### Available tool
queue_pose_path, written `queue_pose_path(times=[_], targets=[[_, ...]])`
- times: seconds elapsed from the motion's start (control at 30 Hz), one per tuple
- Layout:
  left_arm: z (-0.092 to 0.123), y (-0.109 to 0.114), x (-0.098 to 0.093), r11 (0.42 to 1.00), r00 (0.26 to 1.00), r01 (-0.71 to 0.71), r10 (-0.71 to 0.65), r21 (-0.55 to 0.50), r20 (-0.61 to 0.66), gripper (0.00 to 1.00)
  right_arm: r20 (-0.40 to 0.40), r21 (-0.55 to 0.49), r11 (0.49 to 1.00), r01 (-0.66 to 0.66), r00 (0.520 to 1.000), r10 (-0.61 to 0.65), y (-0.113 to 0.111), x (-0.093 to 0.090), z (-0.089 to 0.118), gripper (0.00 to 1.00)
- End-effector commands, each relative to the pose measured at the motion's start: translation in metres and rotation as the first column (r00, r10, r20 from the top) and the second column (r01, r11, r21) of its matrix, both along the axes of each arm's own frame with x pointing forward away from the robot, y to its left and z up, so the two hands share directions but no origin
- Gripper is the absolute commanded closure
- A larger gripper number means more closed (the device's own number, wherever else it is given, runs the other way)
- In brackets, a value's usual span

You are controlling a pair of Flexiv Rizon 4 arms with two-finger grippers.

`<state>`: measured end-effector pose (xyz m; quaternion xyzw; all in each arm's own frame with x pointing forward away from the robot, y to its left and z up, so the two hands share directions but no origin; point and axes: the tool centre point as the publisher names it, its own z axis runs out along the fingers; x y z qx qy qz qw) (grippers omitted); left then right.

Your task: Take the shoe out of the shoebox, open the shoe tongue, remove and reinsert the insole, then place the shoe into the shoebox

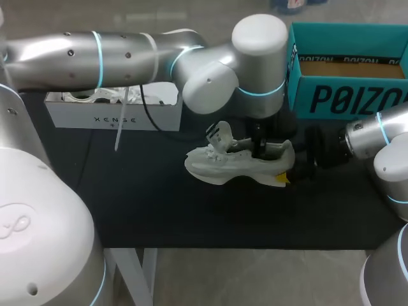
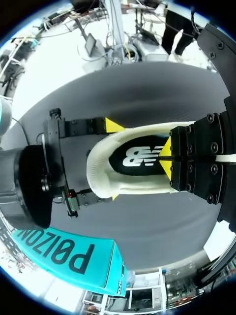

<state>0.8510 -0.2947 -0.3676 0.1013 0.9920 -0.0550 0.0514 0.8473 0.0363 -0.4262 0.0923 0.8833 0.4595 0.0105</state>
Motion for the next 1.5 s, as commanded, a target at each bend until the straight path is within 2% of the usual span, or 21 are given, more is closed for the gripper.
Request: queue_pose_path(times=[0.03, 0.2, 0.3, 0.6, 0.77, 1.0, 1.17, 1.3, 1.37, 1.5], targets=[[-0.005, 0.006, -0.005, 1.0, 1.0, 0.015, -0.015, -0.003, -0.025, 1.0, -0.001, -0.002, 1.0, 0.001, 1.0, -0.001, 0.001, 0.001, 0.0, 1.0], [-0.003, 0.017, -0.025, 0.999, 0.998, 0.032, -0.033, -0.013, -0.052, 1.0, -0.001, -0.002, 1.0, 0.001, 1.0, -0.001, 0.001, 0.001, 0.0, 1.0], [-0.007, 0.023, -0.034, 1.0, 0.998, 0.02, -0.019, 0.017, -0.053, 1.0, -0.001, -0.002, 1.0, 0.001, 1.0, -0.001, 0.001, 0.001, 0.0, 1.0], [-0.027, 0.03, -0.037, 0.999, 0.999, 0.011, -0.009, 0.042, -0.051, 0.99, -0.001, -0.002, 1.0, 0.001, 1.0, -0.001, 0.001, 0.001, 0.0, 1.0], [-0.04, 0.029, -0.033, 0.998, 0.999, 0.031, -0.029, 0.052, -0.033, 0.79, -0.001, -0.002, 1.0, 0.001, 1.0, -0.001, 0.001, 0.001, 0.0, 1.0], [-0.047, 0.026, -0.03, 0.997, 0.996, 0.063, -0.059, 0.05, -0.066, 0.77, -0.001, -0.002, 1.0, 0.001, 1.0, -0.001, 0.001, 0.001, 0.0, 1.0], [-0.051, 0.025, -0.029, 0.996, 0.996, 0.075, -0.072, 0.056, -0.061, 0.69, -0.001, -0.002, 1.0, 0.001, 1.0, -0.001, 0.001, 0.001, 0.0, 1.0], [-0.058, 0.022, -0.025, 0.998, 0.998, 0.051, -0.053, 0.047, 0.044, 0.66, -0.001, -0.002, 1.0, 0.001, 1.0, -0.001, 0.001, 0.001, 0.0, 1.0], [-0.06, 0.022, -0.02, 0.999, 0.994, 0.029, -0.033, 0.036, 0.103, 0.56, -0.001, -0.002, 1.0, 0.001, 1.0, -0.001, 0.001, 0.001, 0.0, 1.0], [-0.066, 0.021, -0.012, 0.998, 0.989, 0.025, -0.032, 0.053, 0.144, 0.53, -0.001, -0.002, 1.0, 0.001, 1.0, -0.001, 0.001, 0.001, 0.0, 1.0]])
